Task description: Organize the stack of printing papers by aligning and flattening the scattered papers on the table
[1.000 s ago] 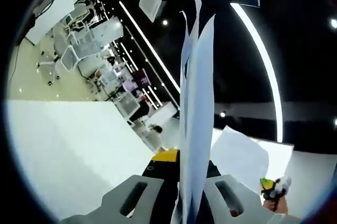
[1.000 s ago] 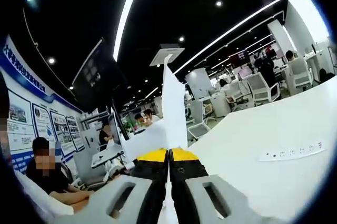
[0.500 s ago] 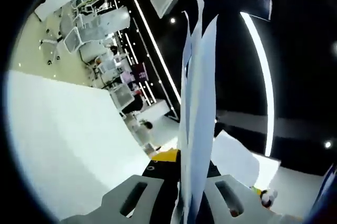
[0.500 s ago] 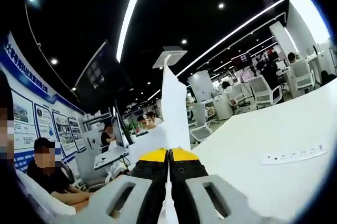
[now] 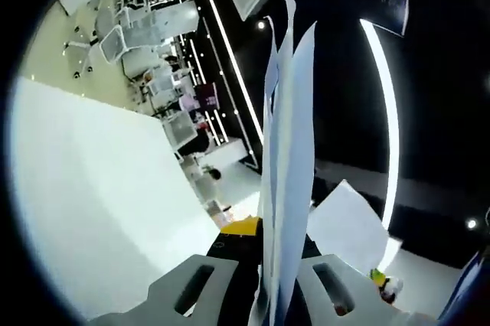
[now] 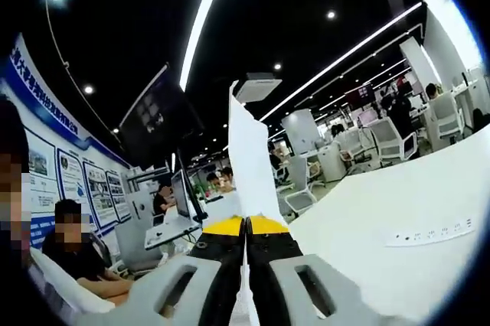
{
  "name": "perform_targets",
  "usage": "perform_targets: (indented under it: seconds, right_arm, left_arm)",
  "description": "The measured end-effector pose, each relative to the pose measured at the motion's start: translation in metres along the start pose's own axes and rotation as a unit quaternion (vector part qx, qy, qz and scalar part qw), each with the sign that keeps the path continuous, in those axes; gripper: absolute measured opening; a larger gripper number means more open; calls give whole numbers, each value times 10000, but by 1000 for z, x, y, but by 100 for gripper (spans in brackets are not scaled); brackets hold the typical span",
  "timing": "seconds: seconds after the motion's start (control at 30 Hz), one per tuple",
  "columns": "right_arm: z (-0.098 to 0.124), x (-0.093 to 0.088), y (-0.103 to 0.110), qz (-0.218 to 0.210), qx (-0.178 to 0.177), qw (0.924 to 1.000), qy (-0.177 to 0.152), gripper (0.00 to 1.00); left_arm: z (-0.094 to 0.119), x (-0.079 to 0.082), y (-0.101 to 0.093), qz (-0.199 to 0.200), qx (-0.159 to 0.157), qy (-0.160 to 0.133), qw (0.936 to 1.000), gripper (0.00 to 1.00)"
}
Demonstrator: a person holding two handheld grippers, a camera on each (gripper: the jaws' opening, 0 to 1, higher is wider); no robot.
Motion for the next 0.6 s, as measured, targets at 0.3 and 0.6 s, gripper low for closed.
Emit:
perform_targets:
  seconds: [0.3,0.6]
  right_arm:
    - [4,6,10,-205,301,9993,-93,0]
    - [6,7,23,-269,506,9983,-88,0]
  left_arm:
    - [0,-2,2,30,62,35,10000,6]
    - [-1,-1,5,39,89,76,9999,6]
Point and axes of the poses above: the point that each gripper's makers call its tool centre point, and the gripper's own axes: z roughly backward along the fingers, y roughly to its left, x roughly out of its top, the point moved 5 cm from there along z, roughly backward along the fingers, and after that the axes turned 3 degrees about -z, right-handed, at the moved point
